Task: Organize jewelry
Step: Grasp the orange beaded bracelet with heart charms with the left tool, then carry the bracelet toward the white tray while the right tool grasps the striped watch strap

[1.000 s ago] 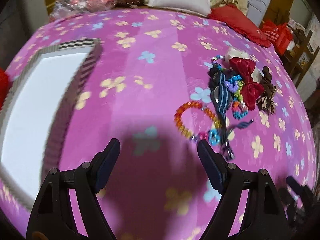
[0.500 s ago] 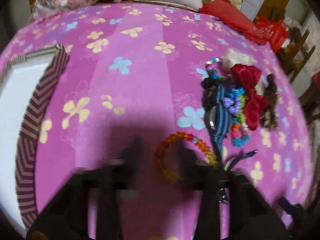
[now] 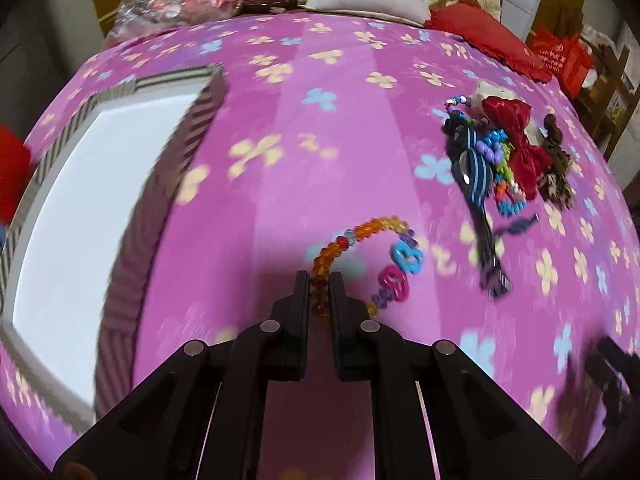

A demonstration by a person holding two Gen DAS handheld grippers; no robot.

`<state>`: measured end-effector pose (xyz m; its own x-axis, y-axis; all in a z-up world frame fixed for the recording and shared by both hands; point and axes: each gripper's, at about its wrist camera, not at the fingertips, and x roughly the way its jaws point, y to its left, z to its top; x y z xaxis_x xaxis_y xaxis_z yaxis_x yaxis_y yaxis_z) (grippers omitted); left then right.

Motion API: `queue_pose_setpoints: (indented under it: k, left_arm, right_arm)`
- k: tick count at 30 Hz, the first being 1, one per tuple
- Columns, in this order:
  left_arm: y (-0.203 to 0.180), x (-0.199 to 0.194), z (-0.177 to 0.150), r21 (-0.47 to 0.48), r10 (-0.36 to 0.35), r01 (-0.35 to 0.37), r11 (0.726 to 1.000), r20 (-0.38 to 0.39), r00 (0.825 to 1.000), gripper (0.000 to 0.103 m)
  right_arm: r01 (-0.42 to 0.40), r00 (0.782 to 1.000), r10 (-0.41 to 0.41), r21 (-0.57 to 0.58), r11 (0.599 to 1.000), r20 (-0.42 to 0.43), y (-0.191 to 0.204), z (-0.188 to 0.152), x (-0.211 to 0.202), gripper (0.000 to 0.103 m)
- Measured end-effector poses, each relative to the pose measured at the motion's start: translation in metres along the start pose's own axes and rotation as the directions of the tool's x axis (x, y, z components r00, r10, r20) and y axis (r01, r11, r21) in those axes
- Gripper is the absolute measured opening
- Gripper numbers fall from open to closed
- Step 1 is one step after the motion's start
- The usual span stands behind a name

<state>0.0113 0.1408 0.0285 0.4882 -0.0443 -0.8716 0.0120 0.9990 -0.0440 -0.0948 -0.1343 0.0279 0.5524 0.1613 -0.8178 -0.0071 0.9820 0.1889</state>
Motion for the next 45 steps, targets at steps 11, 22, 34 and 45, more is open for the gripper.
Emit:
queue_pose_setpoints:
  k: [11, 22, 34, 45]
  left_arm:
    - [0.016, -0.006, -0.019, -0.018, -0.02, 0.02, 1.0, 0.007, 1.0, 0.008]
    - [0.036, 0.009, -0.004, -0.003, -0.176, 0.176, 0.984, 0.016, 0.984, 0.025]
    - [0.028, 0.01, -0.007, 0.062, -0.199, 0.197, 0.978, 0.025, 0.98, 0.008]
    - [0.036, -0.023, -0.004, 0.042, -0.275, 0.272, 0.962, 0.103, 0.956, 0.008]
  right_arm:
    - [0.003, 0.999, -0.001, -0.052, 0.999, 0.045, 0.023, -0.01, -0.029, 0.073]
    - [0.069, 0.997, -0.071, -0.115, 0.991, -0.011, 0.06, 0.032, 0.007, 0.073]
    - [-0.011, 0.994, -0.003, -0.127, 0.992, -0.109, 0.121, 0.092, 0.09, 0.073]
    - [0.026, 0.992, -0.043, -0.138, 0.99, -0.115, 0.132, 0.092, 0.115, 0.072]
